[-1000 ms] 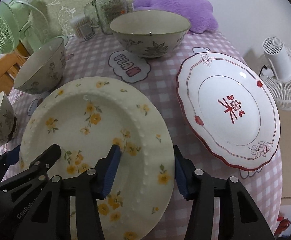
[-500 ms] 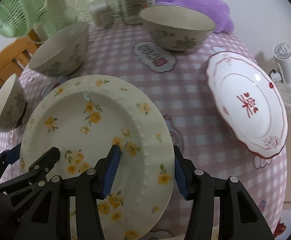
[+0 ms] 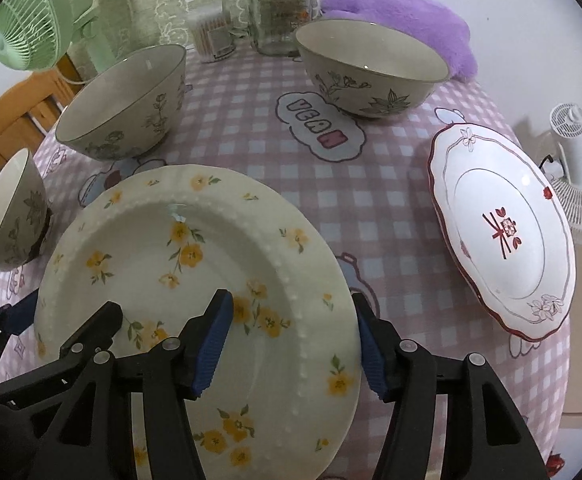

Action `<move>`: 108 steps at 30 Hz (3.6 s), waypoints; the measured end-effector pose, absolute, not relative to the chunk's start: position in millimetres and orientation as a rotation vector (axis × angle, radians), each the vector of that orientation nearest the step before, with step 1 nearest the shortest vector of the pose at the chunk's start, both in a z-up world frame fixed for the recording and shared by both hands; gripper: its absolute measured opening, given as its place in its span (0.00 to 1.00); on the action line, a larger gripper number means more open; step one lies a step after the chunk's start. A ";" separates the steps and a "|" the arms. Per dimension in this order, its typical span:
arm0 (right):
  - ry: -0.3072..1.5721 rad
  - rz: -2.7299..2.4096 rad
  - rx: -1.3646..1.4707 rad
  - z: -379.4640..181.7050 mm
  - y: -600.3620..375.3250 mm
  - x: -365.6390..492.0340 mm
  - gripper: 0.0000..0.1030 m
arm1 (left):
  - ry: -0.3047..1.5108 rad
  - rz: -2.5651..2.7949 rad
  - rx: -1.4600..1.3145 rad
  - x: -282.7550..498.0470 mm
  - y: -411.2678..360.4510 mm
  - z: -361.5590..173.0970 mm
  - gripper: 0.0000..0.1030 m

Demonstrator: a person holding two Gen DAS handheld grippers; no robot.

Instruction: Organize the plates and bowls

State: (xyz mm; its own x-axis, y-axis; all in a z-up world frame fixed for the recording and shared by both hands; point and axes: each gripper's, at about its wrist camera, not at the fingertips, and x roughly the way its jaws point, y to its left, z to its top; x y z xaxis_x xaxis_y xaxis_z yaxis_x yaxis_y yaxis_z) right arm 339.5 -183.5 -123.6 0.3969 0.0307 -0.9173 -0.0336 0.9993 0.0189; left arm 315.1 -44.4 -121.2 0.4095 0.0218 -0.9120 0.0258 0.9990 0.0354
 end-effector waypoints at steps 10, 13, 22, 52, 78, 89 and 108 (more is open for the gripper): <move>1.129 0.034 -0.003 -92.2 -175.9 313.9 0.60 | 1.120 -0.008 0.037 290.6 -34.4 -90.0 0.68; 1.118 0.025 -0.005 -81.5 -172.6 301.9 0.60 | 1.110 -0.012 0.031 279.9 -30.5 -81.4 0.68; 1.081 -0.019 0.002 -50.9 -165.0 254.3 0.60 | 1.061 -0.046 0.047 233.2 -23.8 -53.4 0.68; 1.032 -0.165 0.063 -15.8 -236.7 125.6 0.60 | 0.973 -0.201 0.090 134.9 -96.3 -14.5 0.68; 1.119 -0.088 -0.042 -51.2 -355.4 141.0 0.60 | 1.096 -0.111 -0.020 128.0 -211.3 -64.0 0.68; 1.164 -0.031 -0.112 -73.0 -359.1 154.9 0.60 | 1.183 -0.072 -0.118 131.0 -213.5 -97.7 0.68; 1.163 0.024 -0.184 -79.0 -344.0 163.5 0.46 | 1.185 0.049 -0.097 137.4 -205.8 -110.0 0.71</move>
State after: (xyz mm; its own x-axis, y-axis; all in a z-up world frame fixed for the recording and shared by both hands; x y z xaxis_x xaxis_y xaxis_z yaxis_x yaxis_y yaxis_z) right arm 163.5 -344.0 -79.0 0.3980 -0.0763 -0.9142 -0.1137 0.9847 -0.1317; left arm 137.4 -205.8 -110.0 0.3758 -0.0129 -0.9266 -0.0887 0.9948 -0.0498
